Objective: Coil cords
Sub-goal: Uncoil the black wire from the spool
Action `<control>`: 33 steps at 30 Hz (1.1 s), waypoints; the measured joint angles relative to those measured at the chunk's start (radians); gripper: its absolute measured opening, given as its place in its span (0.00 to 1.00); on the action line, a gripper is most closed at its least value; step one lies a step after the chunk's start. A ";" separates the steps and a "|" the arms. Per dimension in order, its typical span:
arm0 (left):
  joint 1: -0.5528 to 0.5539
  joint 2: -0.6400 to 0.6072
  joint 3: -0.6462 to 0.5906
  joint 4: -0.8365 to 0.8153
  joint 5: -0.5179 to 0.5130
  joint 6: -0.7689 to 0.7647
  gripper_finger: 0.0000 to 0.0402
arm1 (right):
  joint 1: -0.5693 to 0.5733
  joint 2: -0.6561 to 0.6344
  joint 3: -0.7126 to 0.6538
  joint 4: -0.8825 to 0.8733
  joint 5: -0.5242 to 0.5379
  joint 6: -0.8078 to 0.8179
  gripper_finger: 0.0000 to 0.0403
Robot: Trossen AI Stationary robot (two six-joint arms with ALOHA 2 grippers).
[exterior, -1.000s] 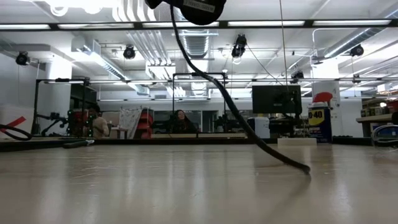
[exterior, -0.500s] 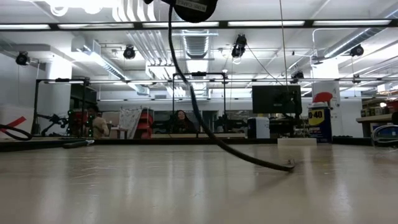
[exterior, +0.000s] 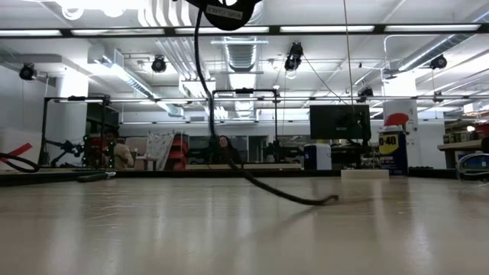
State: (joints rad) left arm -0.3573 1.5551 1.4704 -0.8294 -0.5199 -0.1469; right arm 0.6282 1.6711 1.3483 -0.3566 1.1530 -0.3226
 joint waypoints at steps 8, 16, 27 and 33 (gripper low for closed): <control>0.000 0.006 -0.003 0.022 -0.048 0.056 0.00 | -0.004 0.000 0.000 0.084 0.041 -0.053 0.00; 0.000 0.006 -0.009 0.028 -0.092 0.056 0.00 | -0.017 0.000 0.000 0.310 -0.117 -0.259 0.00; 0.003 0.006 -0.011 0.080 -0.131 0.059 0.00 | -0.076 0.002 -0.009 0.312 -0.269 -0.221 0.00; -0.007 -0.010 -0.011 0.094 -0.129 0.052 0.00 | -0.083 0.004 -0.027 0.238 -0.244 -0.194 0.00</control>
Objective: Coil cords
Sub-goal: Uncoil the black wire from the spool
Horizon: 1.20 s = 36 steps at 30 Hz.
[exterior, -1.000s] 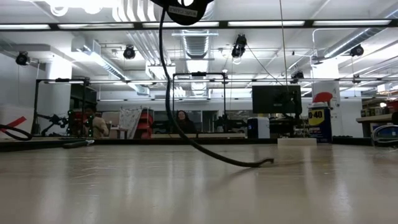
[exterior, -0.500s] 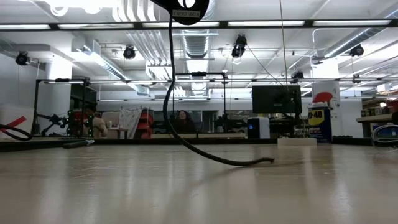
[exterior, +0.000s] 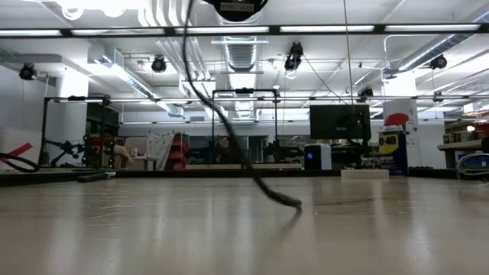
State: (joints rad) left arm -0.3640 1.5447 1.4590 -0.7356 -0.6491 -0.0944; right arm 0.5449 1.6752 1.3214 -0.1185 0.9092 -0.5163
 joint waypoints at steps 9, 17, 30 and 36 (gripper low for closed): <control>-0.039 -0.043 0.000 0.028 0.007 -0.012 0.00 | -0.008 -0.003 -0.004 -0.153 0.050 0.114 0.00; -0.059 -0.043 0.000 0.035 0.003 -0.019 0.00 | -0.021 -0.004 -0.029 -0.181 0.005 0.180 0.00; -0.060 -0.042 -0.009 0.054 -0.049 -0.019 0.00 | 0.023 -0.006 -0.184 -0.366 -0.117 0.739 0.15; -0.060 -0.042 -0.014 0.062 -0.068 -0.019 0.00 | 0.059 -0.005 -0.203 -0.316 -0.135 0.795 0.24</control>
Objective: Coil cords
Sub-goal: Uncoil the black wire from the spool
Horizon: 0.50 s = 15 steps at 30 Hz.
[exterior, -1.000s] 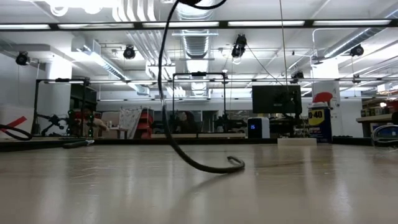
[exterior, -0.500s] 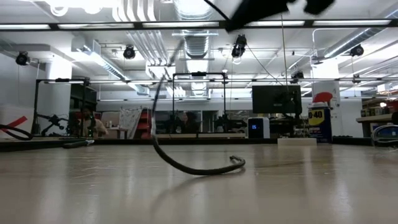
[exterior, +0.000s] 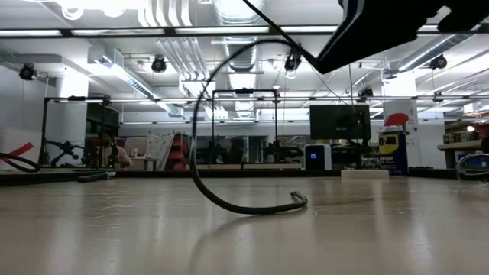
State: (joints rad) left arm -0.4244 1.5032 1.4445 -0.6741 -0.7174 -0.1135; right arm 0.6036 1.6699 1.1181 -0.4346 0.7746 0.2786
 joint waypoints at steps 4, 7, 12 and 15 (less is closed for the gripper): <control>-0.001 0.001 0.000 -0.002 -0.001 0.001 0.00 | 0.000 0.000 -0.030 -0.009 -0.031 0.058 0.28; -0.002 -0.013 0.000 -0.002 -0.003 0.003 0.00 | 0.001 0.003 -0.053 -0.019 -0.035 0.081 0.31; -0.002 -0.026 0.000 -0.006 0.000 0.003 0.00 | 0.002 0.002 -0.054 -0.018 -0.029 0.082 0.37; -0.002 -0.032 0.000 -0.004 0.010 0.000 0.00 | 0.003 0.000 -0.054 -0.039 0.014 0.073 0.40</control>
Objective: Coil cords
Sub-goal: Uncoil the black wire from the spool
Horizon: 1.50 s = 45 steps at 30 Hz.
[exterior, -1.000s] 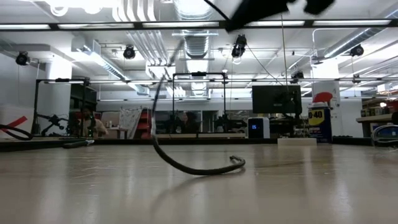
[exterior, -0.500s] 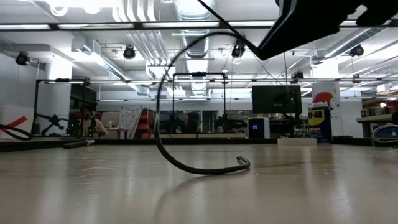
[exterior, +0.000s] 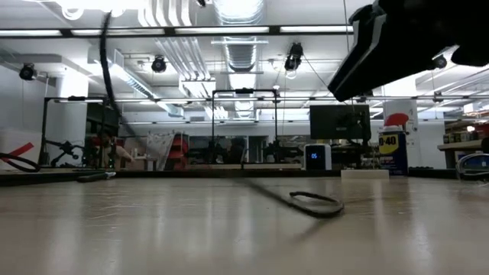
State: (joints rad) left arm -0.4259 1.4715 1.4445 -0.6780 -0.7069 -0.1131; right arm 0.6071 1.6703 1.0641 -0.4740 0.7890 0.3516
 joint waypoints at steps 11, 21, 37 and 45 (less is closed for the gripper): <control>-0.005 0.082 -0.002 0.005 0.044 0.080 0.00 | -0.008 -0.183 0.010 0.139 0.137 -0.218 0.42; -0.005 0.158 -0.002 0.050 0.080 0.163 0.00 | -0.070 -0.287 0.011 0.439 -0.071 -0.487 0.37; 0.022 0.158 -0.002 0.045 0.050 0.080 0.00 | -0.012 -0.188 0.011 0.469 -0.110 -0.594 0.27; 0.044 0.143 -0.002 0.127 0.052 0.076 0.00 | 0.002 -0.057 0.058 0.486 0.000 -0.733 0.24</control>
State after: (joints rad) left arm -0.3822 1.6142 1.4425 -0.5511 -0.6554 -0.0373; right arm 0.6090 1.6129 1.1218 0.0116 0.7887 -0.3813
